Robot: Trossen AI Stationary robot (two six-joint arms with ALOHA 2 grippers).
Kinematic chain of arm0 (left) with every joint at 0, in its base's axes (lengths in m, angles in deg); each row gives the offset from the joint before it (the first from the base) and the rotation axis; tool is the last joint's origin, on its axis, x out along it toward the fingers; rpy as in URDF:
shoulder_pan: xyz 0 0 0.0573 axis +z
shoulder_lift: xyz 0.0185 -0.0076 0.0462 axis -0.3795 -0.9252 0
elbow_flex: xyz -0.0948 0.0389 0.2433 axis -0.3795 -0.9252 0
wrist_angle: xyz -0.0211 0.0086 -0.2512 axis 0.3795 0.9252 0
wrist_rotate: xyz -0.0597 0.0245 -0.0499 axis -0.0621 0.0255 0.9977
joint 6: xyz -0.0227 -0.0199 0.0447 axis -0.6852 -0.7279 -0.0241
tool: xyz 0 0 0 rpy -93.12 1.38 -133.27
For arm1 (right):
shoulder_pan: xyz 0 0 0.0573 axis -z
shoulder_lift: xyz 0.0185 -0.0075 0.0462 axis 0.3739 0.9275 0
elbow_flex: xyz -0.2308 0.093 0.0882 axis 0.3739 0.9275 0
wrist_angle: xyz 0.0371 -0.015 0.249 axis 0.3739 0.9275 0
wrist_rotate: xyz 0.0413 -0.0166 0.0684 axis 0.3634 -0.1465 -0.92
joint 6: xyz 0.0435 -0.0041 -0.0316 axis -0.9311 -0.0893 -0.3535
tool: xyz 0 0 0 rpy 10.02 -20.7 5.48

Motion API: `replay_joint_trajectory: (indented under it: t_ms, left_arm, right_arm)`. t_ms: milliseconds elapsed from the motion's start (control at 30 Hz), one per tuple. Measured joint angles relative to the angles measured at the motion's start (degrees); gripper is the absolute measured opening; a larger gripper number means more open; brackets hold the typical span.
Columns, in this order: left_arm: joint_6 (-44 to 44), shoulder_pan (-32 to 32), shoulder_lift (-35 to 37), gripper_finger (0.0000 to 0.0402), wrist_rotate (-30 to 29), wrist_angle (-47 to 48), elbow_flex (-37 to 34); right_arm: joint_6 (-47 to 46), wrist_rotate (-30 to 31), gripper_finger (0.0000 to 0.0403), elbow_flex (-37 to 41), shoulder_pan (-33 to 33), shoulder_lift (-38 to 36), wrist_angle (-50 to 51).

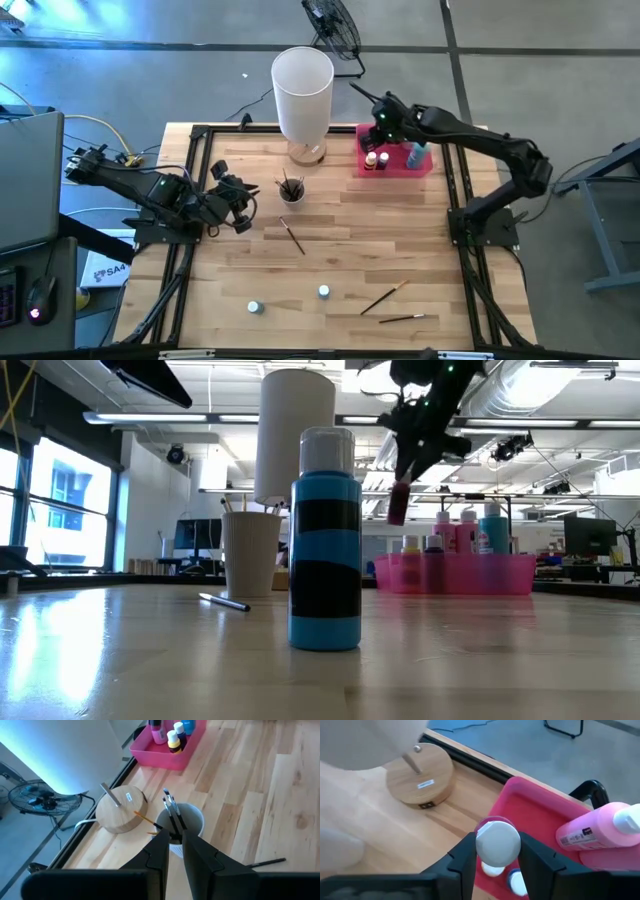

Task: Pick & Place Paint Supplies
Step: Put the small pink paint bottle into the pink bin

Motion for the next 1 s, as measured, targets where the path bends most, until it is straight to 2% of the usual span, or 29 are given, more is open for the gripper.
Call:
replay_joint_trajectory:
  t_ms: [500,1000]
  left_arm:
    - [-0.2,0.0,1.3,0.0049,-0.4,0.6,0.0]
    - [-0.2,0.0,1.3,0.0049,-0.5,0.9,0.0]
  right_arm:
    - [1.6,-2.6,0.0121,0.0,5.9,7.0,-3.6]
    - [2.7,-3.5,0.0113,0.0,5.9,12.0,-4.8]
